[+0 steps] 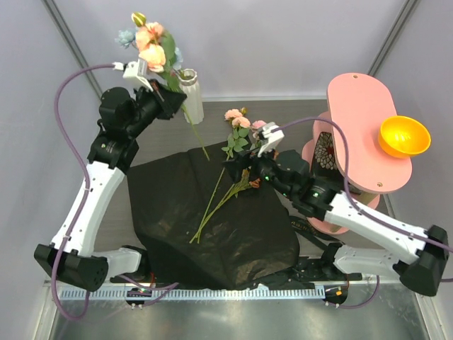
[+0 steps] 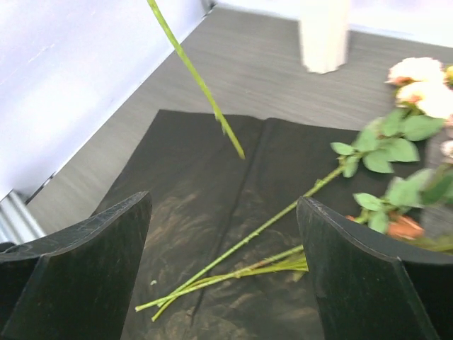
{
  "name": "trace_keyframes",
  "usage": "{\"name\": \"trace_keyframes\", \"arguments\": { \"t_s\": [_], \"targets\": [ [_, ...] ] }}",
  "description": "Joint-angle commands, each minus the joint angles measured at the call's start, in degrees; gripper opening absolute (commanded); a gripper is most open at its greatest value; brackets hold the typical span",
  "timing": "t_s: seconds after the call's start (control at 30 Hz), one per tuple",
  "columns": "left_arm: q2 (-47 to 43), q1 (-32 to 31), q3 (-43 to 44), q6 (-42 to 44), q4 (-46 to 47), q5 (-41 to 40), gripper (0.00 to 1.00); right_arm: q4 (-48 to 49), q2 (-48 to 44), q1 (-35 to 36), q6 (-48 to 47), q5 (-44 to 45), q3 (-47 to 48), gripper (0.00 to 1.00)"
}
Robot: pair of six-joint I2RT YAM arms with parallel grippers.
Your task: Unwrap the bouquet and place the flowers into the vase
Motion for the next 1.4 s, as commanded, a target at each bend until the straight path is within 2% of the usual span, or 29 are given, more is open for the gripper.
{"name": "trace_keyframes", "arguments": {
  "t_s": [0.0, 0.13, 0.33, 0.57, 0.87, 1.37],
  "targets": [
    [3.6, 0.1, 6.9, 7.9, 5.7, -16.6, 0.00, -6.5, -8.9, -0.1, -1.5, 11.3, -1.1, 0.89],
    [8.9, 1.7, 11.1, 7.0, 14.8, -20.1, 0.00, -9.0, -14.8, 0.1, -0.3, 12.3, -3.8, 0.89],
    [19.9, 2.3, 23.0, 7.2, 19.8, -21.7, 0.00, -12.1, -19.2, 0.0, 1.0, 13.1, -6.0, 0.89],
    [33.2, 2.6, 42.8, 13.0, 15.9, -23.1, 0.00, -13.0, -20.0, -0.1, 1.4, 12.0, -7.0, 0.89],
    [38.7, 3.8, 48.9, 13.3, 18.3, -23.8, 0.00, -13.6, -19.2, 0.0, 1.4, 12.0, -7.2, 0.89],
    [45.4, 4.7, 50.5, 13.9, 17.9, -24.7, 0.00, -14.0, -17.2, 0.0, 0.9, 12.7, -5.5, 0.89]
  ]
}}
